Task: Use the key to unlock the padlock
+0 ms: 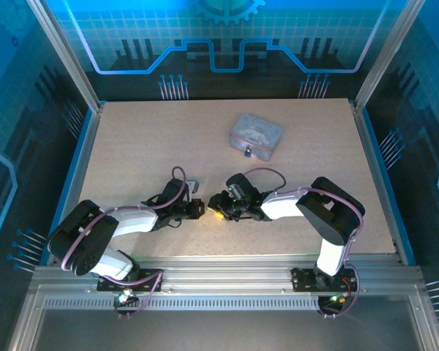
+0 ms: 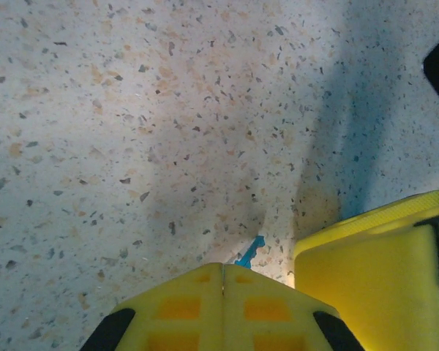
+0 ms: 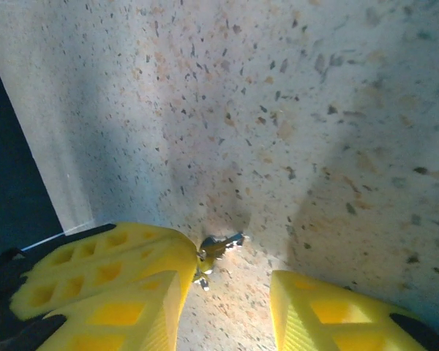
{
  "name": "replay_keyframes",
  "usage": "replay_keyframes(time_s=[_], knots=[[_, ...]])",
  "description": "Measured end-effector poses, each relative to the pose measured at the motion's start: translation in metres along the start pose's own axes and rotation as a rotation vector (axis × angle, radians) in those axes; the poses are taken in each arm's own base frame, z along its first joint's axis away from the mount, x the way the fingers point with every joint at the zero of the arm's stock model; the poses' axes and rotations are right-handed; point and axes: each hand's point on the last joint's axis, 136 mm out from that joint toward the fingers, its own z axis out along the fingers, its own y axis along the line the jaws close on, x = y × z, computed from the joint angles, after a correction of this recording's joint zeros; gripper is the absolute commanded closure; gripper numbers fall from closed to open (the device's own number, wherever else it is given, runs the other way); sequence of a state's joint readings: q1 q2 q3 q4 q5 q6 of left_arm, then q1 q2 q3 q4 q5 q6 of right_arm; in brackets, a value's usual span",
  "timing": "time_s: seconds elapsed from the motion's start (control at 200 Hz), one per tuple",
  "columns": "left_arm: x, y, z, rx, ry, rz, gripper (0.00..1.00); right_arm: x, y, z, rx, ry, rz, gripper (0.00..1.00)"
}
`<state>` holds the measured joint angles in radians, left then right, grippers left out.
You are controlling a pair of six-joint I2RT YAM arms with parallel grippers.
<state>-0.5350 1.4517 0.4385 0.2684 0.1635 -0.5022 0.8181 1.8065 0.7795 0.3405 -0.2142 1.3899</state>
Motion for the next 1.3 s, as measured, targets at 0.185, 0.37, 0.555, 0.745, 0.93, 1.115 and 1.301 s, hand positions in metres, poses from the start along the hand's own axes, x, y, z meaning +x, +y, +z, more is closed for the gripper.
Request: replay_keyframes(time_s=[0.185,0.37,0.555,0.745,0.93,1.115,1.301], knots=[[0.004,0.001,0.000,0.017,0.002,-0.025,1.00,-0.002,0.004,0.002,-0.043,-0.006,0.070,0.66],[0.002,0.001,0.000,0.028,-0.017,-0.045,1.00,-0.004,0.008,0.008,-0.092,-0.012,0.156,0.73],[0.005,0.003,-0.002,0.040,-0.036,-0.063,1.00,-0.006,0.007,0.009,-0.086,-0.036,0.219,0.72],[0.002,0.000,-0.007,0.065,-0.072,-0.090,1.00,-0.001,0.008,0.006,-0.026,-0.081,0.224,0.61],[-0.004,-0.004,-0.012,0.092,-0.112,-0.122,1.00,0.010,-0.001,0.000,0.038,-0.082,0.235,0.61],[-0.007,-0.008,-0.016,0.108,-0.131,-0.134,1.00,0.010,0.000,0.003,0.045,-0.079,0.274,0.62],[-0.005,-0.006,-0.016,0.110,-0.133,-0.143,1.00,0.009,0.001,0.006,0.060,-0.079,0.319,0.63]])
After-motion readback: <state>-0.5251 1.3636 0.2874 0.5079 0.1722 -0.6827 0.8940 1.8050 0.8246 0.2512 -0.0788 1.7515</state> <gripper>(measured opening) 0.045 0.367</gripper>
